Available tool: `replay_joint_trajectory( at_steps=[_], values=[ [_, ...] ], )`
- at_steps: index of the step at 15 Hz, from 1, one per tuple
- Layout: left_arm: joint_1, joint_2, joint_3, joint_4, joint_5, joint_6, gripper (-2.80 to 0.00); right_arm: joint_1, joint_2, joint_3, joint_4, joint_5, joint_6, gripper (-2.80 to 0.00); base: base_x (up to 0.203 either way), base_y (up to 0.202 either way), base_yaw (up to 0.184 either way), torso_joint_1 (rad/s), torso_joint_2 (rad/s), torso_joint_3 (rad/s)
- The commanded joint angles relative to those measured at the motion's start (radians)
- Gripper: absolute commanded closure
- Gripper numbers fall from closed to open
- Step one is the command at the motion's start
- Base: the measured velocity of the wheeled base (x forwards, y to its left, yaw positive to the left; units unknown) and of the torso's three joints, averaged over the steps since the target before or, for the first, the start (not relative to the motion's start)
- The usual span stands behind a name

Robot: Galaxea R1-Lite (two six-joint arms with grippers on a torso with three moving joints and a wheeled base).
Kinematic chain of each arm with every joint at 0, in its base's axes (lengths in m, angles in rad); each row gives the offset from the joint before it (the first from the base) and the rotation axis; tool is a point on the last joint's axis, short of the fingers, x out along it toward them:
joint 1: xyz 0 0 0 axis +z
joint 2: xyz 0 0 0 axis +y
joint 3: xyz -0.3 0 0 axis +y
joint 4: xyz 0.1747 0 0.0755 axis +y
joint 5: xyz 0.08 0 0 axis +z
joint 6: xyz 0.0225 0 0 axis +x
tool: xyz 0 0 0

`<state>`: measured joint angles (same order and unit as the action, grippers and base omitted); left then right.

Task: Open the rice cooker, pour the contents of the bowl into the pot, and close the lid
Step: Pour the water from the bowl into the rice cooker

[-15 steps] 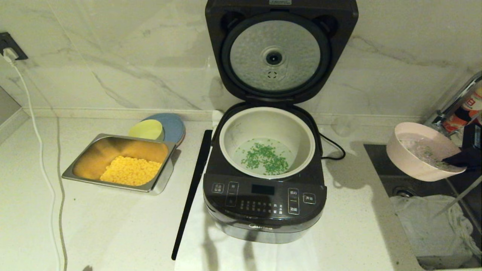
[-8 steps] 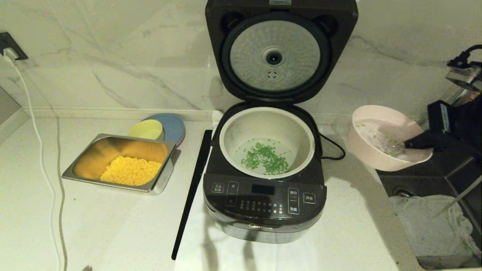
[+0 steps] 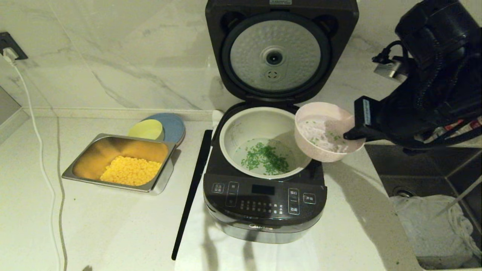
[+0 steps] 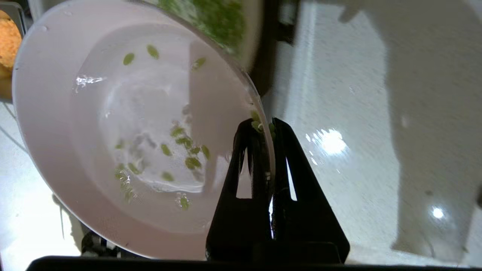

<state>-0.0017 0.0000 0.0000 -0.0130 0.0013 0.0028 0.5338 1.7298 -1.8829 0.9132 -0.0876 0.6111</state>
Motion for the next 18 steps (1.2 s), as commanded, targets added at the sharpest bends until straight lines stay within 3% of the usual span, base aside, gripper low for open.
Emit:
replay_joint_trajectory(
  at_steps=[1,4,10,15,18],
  values=[
    [0.0,0.0,0.009,-0.001,0.0,0.0,0.0,0.065,0.092,-0.044,-0.015,-0.035,0.014,0.0,0.0,0.0,0.0,0.0,0.0,0.0],
    [0.0,0.0,0.009,-0.001,0.0,0.0,0.0,0.107,0.12,-0.048,-0.144,-0.081,0.016,0.0,0.0,0.0,0.0,0.0,0.0,0.0],
    [0.0,0.0,0.009,-0.001,0.0,0.0,0.0,0.169,0.19,-0.048,-0.24,-0.196,0.005,0.0,0.0,0.0,0.0,0.0,0.0,0.0],
    [0.0,0.0,0.009,-0.001,0.0,0.0,0.0,0.179,0.225,-0.05,-0.286,-0.235,0.007,0.0,0.0,0.0,0.0,0.0,0.0,0.0],
    [0.0,0.0,0.009,-0.001,0.0,0.0,0.0,0.193,0.25,-0.05,-0.307,-0.309,0.002,0.0,0.0,0.0,0.0,0.0,0.0,0.0]
  ],
)
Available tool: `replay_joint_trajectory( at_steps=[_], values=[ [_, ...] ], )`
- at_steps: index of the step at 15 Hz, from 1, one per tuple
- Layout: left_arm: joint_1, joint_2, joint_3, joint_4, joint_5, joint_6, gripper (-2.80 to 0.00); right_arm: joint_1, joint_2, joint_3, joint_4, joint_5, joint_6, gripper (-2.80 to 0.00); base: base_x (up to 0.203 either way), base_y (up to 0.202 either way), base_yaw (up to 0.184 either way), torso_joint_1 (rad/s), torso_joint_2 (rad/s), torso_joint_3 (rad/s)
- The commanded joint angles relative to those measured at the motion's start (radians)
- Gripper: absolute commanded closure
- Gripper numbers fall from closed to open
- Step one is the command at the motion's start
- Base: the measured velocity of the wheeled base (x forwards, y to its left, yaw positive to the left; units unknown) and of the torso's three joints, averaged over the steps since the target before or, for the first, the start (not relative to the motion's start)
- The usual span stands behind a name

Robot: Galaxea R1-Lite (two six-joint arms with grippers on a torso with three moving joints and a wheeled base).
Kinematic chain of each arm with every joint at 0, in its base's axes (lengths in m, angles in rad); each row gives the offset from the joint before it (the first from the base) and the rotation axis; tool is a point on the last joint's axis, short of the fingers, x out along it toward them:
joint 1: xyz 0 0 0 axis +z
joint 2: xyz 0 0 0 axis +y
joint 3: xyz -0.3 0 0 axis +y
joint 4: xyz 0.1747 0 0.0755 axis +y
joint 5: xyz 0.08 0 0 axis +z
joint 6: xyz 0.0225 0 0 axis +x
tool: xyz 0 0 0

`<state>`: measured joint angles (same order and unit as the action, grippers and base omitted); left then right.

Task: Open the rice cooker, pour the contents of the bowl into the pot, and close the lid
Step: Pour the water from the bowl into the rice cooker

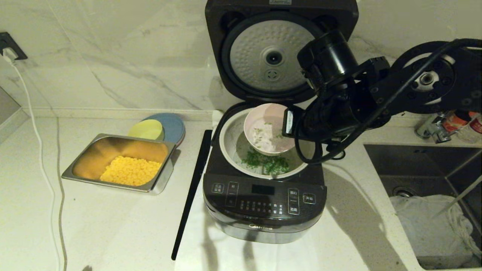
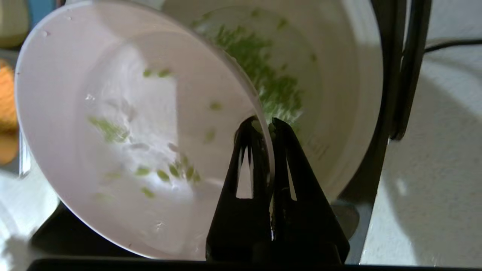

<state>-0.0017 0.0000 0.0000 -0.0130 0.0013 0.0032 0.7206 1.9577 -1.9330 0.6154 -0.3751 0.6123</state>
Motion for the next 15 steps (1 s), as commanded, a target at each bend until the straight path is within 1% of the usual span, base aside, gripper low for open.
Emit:
replay_joint_trajectory(
  at_steps=[1,5,7,9,11,13,15],
  values=[
    [0.0,0.0,0.009,-0.001,0.0,0.0,0.0,0.008,0.034,0.0,-0.038,-0.056,-0.013,0.0,0.0,0.0,0.0,0.0,0.0,0.0],
    [0.0,0.0,0.009,-0.001,0.0,0.0,0.0,0.019,0.047,0.0,-0.085,-0.157,-0.057,0.0,0.0,0.0,0.0,0.0,0.0,0.0],
    [0.0,0.0,0.009,-0.001,0.0,0.0,0.0,0.029,0.059,0.0,-0.101,-0.229,-0.074,0.0,0.0,0.0,0.0,0.0,0.0,0.0],
    [0.0,0.0,0.009,-0.001,0.0,0.0,0.0,0.058,0.064,0.0,-0.112,-0.283,-0.111,0.0,0.0,0.0,0.0,0.0,0.0,0.0],
    [0.0,-0.001,0.009,-0.001,0.0,0.0,0.0,0.081,0.067,0.003,-0.173,-0.331,-0.175,0.0,0.0,0.0,0.0,0.0,0.0,0.0],
    [0.0,0.0,0.009,-0.001,0.0,0.0,0.0,0.085,0.093,0.008,-0.279,-0.413,-0.251,0.0,0.0,0.0,0.0,0.0,0.0,0.0],
    [0.0,0.0,0.009,-0.001,0.0,0.0,0.0,0.085,0.107,0.012,-0.349,-0.459,-0.288,0.0,0.0,0.0,0.0,0.0,0.0,0.0]
  ],
)
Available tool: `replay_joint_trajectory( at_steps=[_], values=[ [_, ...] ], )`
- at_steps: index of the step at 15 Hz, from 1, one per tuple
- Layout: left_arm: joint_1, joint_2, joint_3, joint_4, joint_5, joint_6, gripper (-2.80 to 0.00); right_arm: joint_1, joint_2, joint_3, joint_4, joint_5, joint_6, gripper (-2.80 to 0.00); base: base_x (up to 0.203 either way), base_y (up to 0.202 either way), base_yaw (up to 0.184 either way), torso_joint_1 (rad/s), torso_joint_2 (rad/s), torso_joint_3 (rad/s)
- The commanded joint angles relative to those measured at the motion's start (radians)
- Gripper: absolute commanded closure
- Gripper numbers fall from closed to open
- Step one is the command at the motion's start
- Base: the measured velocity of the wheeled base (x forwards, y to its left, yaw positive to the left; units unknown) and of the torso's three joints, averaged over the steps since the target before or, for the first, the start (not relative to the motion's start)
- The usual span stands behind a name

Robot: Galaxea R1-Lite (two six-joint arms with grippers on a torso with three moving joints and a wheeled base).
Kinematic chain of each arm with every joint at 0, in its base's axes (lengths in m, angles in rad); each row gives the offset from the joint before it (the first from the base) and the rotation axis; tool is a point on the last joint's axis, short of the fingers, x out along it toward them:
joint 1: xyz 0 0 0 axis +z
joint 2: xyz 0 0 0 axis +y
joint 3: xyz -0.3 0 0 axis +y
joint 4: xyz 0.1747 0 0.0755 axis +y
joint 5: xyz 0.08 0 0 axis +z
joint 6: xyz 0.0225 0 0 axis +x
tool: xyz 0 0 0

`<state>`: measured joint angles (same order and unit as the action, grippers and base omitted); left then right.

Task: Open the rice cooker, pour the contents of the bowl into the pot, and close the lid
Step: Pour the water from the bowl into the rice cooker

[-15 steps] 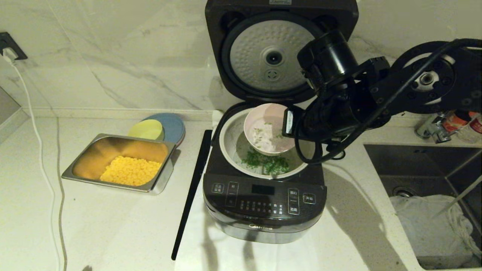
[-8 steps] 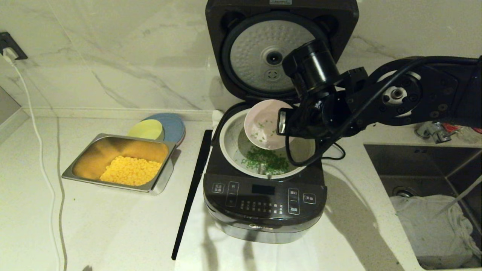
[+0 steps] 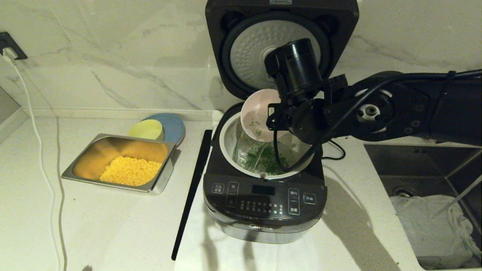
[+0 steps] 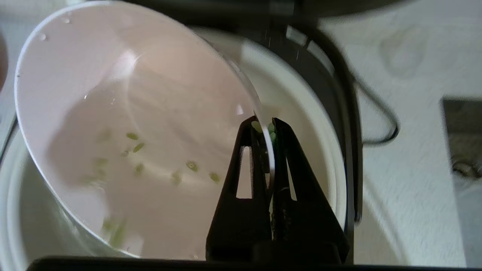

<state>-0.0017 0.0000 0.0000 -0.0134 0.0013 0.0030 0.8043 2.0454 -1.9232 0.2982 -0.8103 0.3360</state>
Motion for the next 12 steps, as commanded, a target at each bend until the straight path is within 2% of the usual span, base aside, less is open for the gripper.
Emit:
replay_joint_trajectory(
  at_steps=[1,4,6,9,12],
  values=[
    [0.0,0.0,0.009,0.0,0.0,0.0,0.0,0.0,0.024,0.003,-0.046,-0.036,-0.024,0.0,0.0,0.0,0.0,0.0,0.0,0.0],
    [0.0,0.0,0.009,0.0,0.0,0.0,0.0,-0.004,0.035,0.002,-0.089,-0.084,-0.033,0.0,0.0,0.0,0.0,0.0,0.0,0.0],
    [0.0,0.0,0.009,0.0,0.0,0.0,0.0,-0.004,0.031,0.004,-0.144,-0.116,-0.068,0.0,0.0,0.0,0.0,0.0,0.0,0.0],
    [0.0,0.0,0.009,0.0,0.0,0.0,0.0,0.0,0.009,0.045,-0.299,-0.158,-0.127,0.0,0.0,0.0,0.0,0.0,0.0,0.0],
    [0.0,0.0,0.009,0.0,0.0,0.0,0.0,0.002,-0.026,0.142,-0.487,-0.164,-0.201,0.0,0.0,0.0,0.0,0.0,0.0,0.0]
  ],
)
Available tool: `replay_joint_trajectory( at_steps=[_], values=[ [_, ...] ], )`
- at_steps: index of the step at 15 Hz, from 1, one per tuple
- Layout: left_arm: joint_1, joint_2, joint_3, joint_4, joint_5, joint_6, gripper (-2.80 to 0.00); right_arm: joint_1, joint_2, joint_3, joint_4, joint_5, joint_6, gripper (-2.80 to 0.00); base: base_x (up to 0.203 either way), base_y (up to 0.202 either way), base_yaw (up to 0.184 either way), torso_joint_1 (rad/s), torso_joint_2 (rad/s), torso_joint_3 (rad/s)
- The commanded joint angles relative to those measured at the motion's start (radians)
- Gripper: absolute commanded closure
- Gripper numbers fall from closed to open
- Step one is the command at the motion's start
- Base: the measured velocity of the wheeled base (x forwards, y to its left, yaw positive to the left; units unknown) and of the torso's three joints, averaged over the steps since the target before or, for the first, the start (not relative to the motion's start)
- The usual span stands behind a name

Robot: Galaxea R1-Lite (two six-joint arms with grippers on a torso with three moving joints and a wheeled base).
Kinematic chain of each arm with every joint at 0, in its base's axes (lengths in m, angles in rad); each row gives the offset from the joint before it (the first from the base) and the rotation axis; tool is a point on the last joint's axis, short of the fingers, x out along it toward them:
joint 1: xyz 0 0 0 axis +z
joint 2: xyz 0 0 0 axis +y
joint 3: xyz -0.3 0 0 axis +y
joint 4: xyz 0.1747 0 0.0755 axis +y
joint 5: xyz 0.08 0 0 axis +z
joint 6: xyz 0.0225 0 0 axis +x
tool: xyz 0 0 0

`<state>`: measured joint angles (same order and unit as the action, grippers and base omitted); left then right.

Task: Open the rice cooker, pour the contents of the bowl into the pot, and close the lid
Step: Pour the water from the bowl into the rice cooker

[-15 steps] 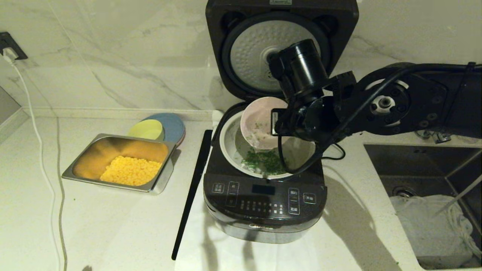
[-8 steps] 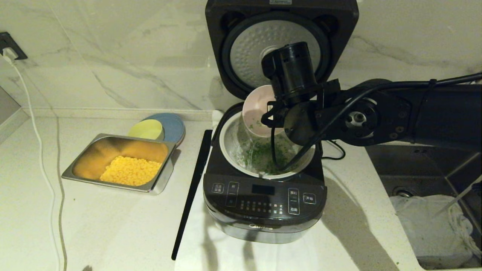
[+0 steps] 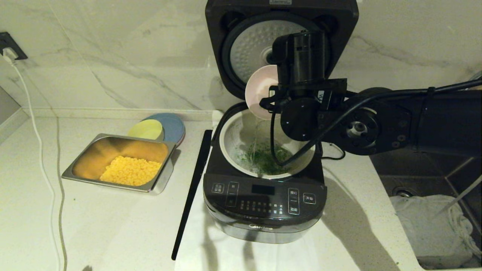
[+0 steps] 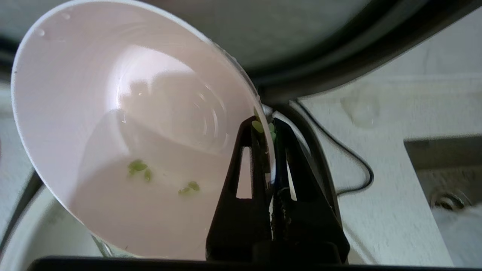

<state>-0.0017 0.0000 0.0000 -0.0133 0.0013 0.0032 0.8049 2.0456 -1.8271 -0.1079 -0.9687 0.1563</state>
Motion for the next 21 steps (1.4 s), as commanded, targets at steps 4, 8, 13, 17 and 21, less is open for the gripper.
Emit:
replay_joint_trajectory(
  at_steps=[4,8,13,17,21],
  values=[
    [0.0,0.0,0.009,-0.001,0.0,0.0,0.0,0.002,-0.06,0.214,-0.415,-0.001,-0.17,0.0,0.0,0.0,0.0,0.0,0.0,0.0],
    [0.0,0.0,0.009,-0.001,0.0,0.0,0.0,0.003,-0.032,0.39,-0.823,0.018,-0.334,0.0,0.0,0.0,0.0,0.0,0.0,0.0],
    [0.0,0.0,0.009,-0.001,0.0,0.0,0.0,0.015,0.044,0.504,-1.23,0.12,-0.59,0.0,0.0,0.0,0.0,0.0,0.0,0.0],
    [0.0,0.0,0.009,-0.001,0.0,0.0,0.0,0.022,0.094,0.526,-1.339,0.14,-0.649,0.0,0.0,0.0,0.0,0.0,0.0,0.0],
    [0.0,0.0,0.009,-0.001,0.0,0.0,0.0,0.031,0.1,0.521,-1.34,0.142,-0.65,0.0,0.0,0.0,0.0,0.0,0.0,0.0]
  ],
)
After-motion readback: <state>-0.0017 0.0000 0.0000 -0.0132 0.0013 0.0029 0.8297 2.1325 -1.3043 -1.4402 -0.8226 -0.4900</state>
